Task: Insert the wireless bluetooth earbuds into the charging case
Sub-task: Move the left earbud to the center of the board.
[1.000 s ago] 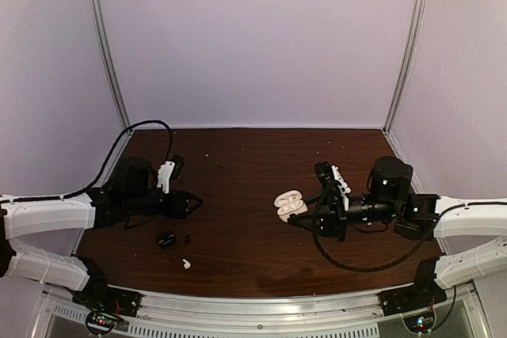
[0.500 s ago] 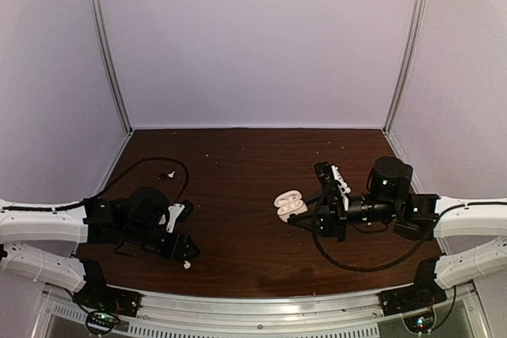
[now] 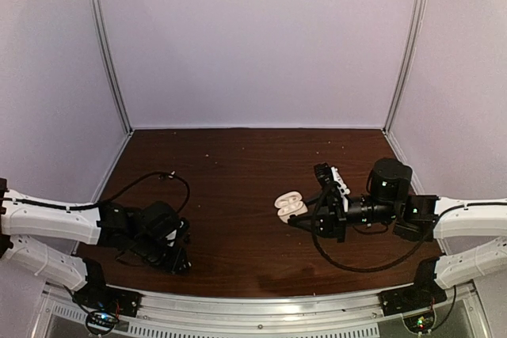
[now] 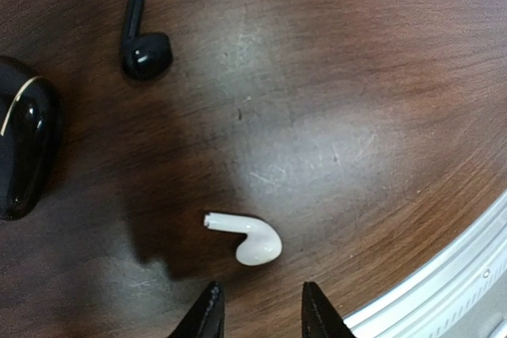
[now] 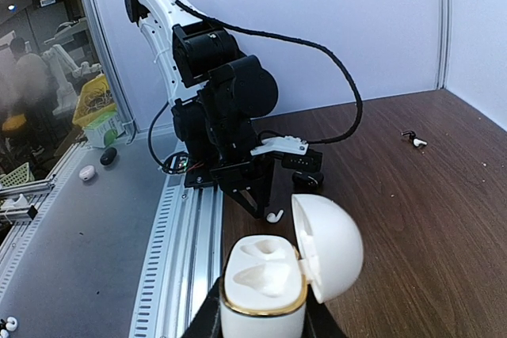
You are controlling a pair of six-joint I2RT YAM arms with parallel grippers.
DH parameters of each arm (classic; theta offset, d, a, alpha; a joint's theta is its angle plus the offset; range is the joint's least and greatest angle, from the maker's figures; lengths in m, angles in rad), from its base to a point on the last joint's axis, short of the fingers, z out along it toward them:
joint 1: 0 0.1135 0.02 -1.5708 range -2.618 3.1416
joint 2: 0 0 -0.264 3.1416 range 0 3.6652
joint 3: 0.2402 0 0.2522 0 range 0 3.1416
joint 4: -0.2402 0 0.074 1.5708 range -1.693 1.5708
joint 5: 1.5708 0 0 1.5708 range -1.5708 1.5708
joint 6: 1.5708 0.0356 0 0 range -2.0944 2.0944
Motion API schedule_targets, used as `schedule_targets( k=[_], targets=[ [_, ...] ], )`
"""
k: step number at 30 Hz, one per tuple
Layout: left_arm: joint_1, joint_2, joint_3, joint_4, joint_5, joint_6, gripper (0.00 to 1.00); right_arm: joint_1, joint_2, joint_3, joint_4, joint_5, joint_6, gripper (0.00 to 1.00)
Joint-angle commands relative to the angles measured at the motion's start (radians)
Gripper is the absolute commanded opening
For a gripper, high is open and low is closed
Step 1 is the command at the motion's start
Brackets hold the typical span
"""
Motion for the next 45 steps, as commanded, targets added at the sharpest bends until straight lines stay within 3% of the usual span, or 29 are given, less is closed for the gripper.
schedule_targets(
  k=[1, 14, 23, 28, 31, 34, 39, 45],
  targets=[
    [-0.004, 0.035, 0.014, 0.052, -0.014, -0.019, 0.34, 0.005, -0.011, -0.004, 0.016, 0.018, 0.007, 0.04],
    [-0.005, 0.196, 0.063, 0.305, 0.022, 0.002, 0.32, 0.005, -0.016, -0.007, 0.007, 0.027, -0.001, 0.04],
    [0.008, 0.356, 0.209, 0.509, 0.057, 0.046, 0.41, 0.005, -0.025, -0.011, 0.009, 0.030, 0.003, 0.04],
    [0.021, 0.328, 0.334, 0.312, -0.079, 0.211, 0.49, 0.005, -0.049, -0.012, -0.014, 0.041, -0.003, 0.04],
    [0.048, 0.269, 0.284, 0.275, -0.059, 0.210, 0.50, 0.005, -0.060, -0.017, -0.014, 0.048, 0.002, 0.04],
    [0.039, 0.218, 0.176, 0.315, 0.060, 0.202, 0.50, 0.005, -0.057, -0.026, 0.000, 0.048, 0.015, 0.04],
    [-0.031, 0.105, 0.061, 0.350, -0.009, 0.088, 0.48, 0.005, -0.040, -0.029, 0.021, 0.042, 0.025, 0.04],
    [-0.071, 0.114, 0.013, 0.351, -0.007, 0.008, 0.42, 0.005, -0.029, -0.023, 0.019, 0.042, 0.018, 0.04]
  ],
)
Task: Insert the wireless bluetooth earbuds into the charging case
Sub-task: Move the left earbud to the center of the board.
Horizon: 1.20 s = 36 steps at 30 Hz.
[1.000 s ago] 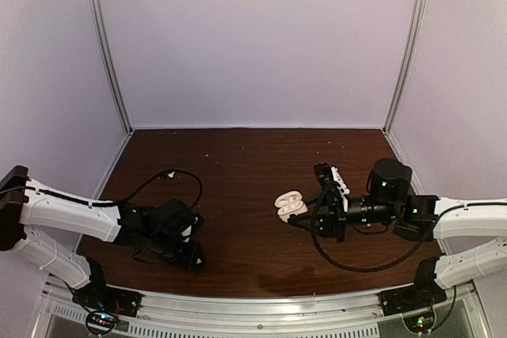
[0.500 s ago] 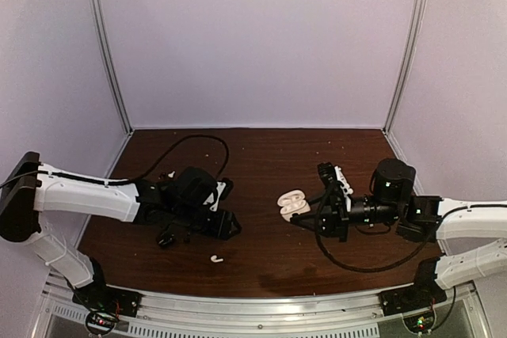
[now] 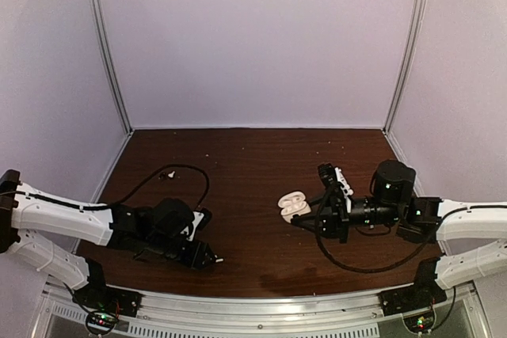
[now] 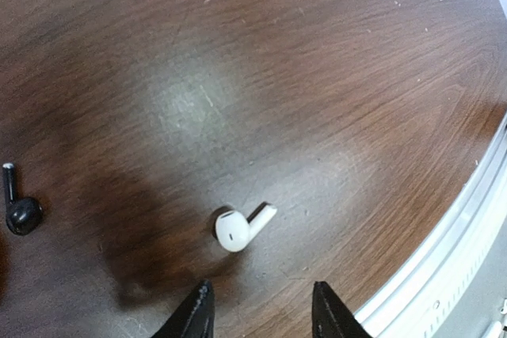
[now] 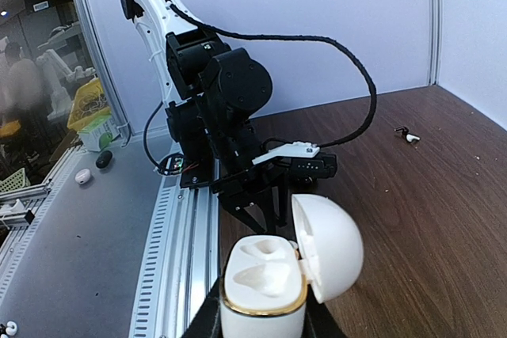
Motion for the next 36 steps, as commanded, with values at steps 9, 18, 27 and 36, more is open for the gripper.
schedule_targets(
  k=[9, 18, 27, 36],
  targets=[
    [-0.019, 0.094, 0.009, 0.129, 0.009, -0.063, 0.39, 0.005, -0.001, -0.002, 0.022, 0.022, 0.003, 0.04],
    [0.010, 0.168, 0.029, 0.179, 0.019, -0.038, 0.39, 0.005, -0.009, -0.004, 0.009, 0.030, -0.001, 0.04],
    [0.045, 0.256, 0.124, 0.227, 0.085, 0.109, 0.37, 0.005, -0.006, 0.005, -0.003, 0.030, -0.008, 0.04],
    [0.046, 0.195, 0.159, 0.132, 0.045, 0.199, 0.40, 0.005, -0.009, 0.008, -0.008, 0.031, -0.007, 0.04]
  ],
)
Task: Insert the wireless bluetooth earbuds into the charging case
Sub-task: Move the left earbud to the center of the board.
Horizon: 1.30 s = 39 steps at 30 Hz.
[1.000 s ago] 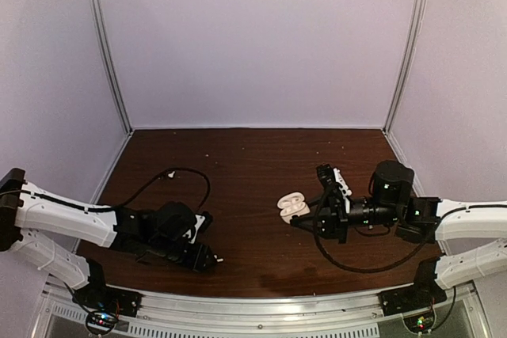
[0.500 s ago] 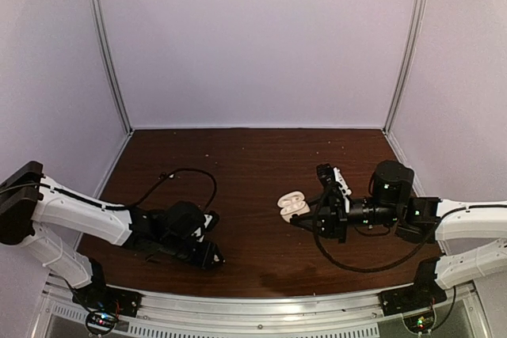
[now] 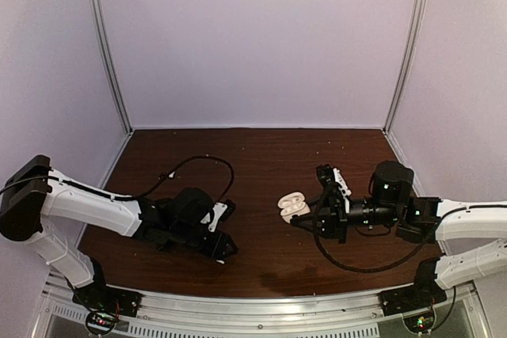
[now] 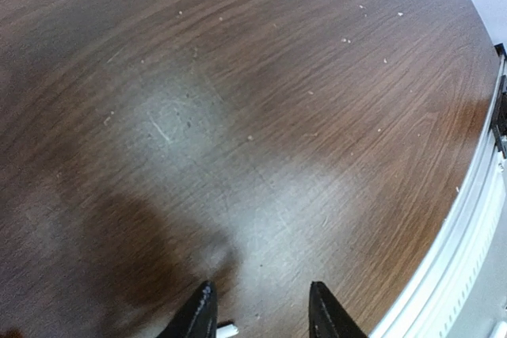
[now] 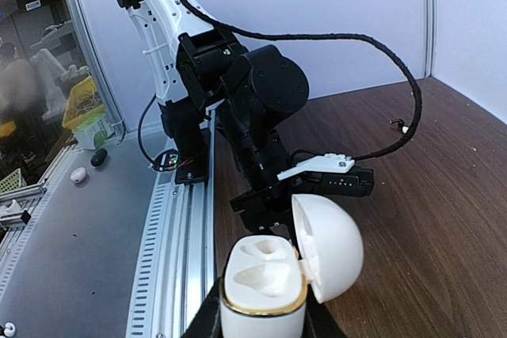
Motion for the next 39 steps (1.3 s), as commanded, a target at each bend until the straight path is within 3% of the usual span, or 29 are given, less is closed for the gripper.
schedule_targets(
  k=[1, 4, 12, 18, 32, 39],
  targets=[
    [0.003, -0.058, 0.055, -0.121, -0.090, 0.047, 0.41, 0.005, -0.018, 0.009, 0.002, 0.013, -0.009, 0.04],
    [0.002, -0.077, 0.072, -0.235, -0.174, -0.012, 0.41, 0.005, -0.014, 0.013, -0.001, 0.010, -0.011, 0.04],
    [-0.038, -0.073, 0.019, -0.253, -0.067, -0.102, 0.39, 0.005, -0.006, 0.018, -0.008, 0.016, -0.017, 0.04],
    [-0.039, -0.049, 0.020, -0.241, -0.064, -0.117, 0.39, 0.005, -0.007, 0.015, -0.002, 0.018, -0.015, 0.04],
    [-0.040, 0.089, 0.129, -0.171, -0.038, -0.039, 0.38, 0.005, -0.009, 0.015, -0.009, 0.023, -0.018, 0.04],
    [-0.041, 0.115, 0.181, -0.238, -0.065, 0.038, 0.37, 0.005, -0.019, 0.017, -0.025, 0.030, -0.023, 0.04]
  ],
)
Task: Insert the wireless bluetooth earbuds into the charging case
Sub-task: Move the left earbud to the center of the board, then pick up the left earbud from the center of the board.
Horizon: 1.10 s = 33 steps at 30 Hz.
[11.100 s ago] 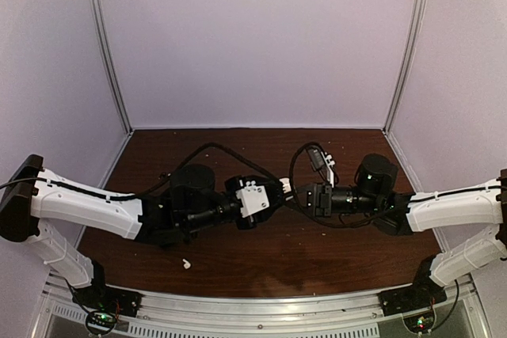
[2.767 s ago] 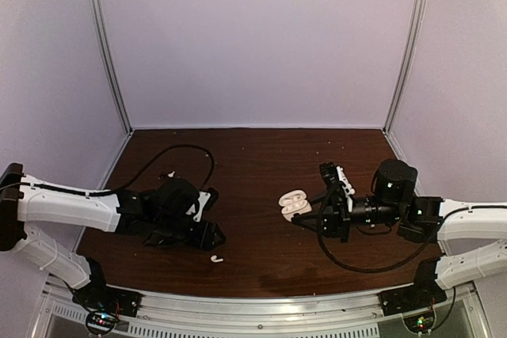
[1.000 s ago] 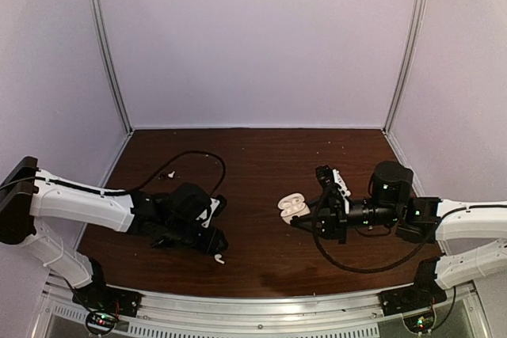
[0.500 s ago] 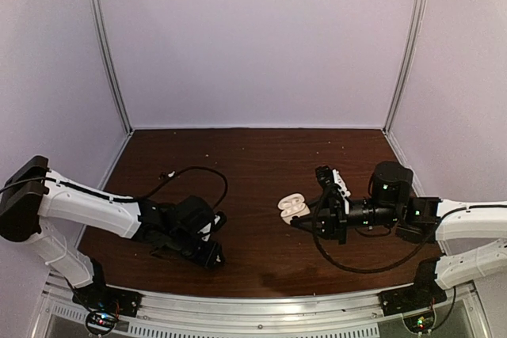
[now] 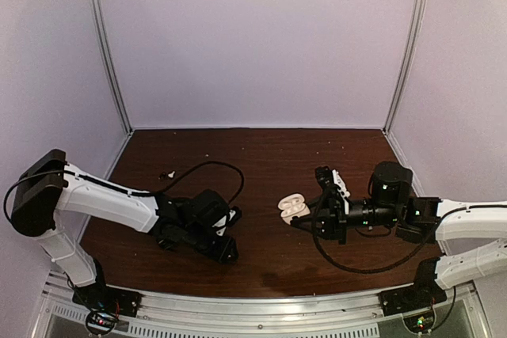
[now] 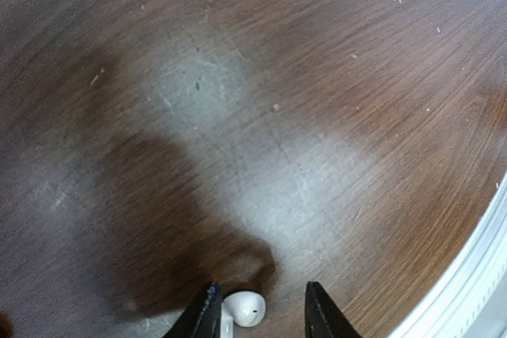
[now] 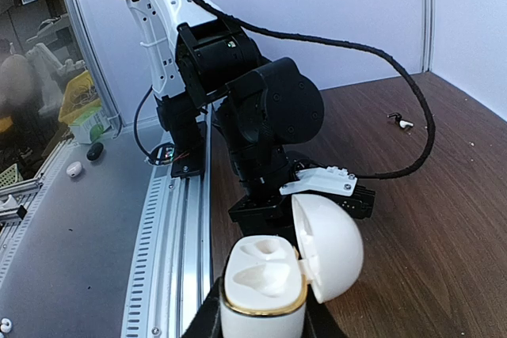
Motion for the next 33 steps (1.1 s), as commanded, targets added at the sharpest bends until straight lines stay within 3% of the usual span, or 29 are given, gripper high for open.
schedule_targets(
  k=[1, 12, 33],
  targets=[
    [-0.003, 0.000, 0.052, -0.056, -0.031, 0.085, 0.37, 0.005, -0.020, 0.017, -0.002, 0.023, -0.005, 0.04],
    [-0.040, 0.003, 0.128, -0.244, -0.018, 0.283, 0.47, 0.005, -0.004, 0.022, 0.004, 0.014, -0.002, 0.04],
    [-0.045, 0.149, 0.256, -0.333, -0.126, 0.397, 0.38, 0.005, -0.009, 0.021, -0.003, 0.016, -0.001, 0.04]
  ],
)
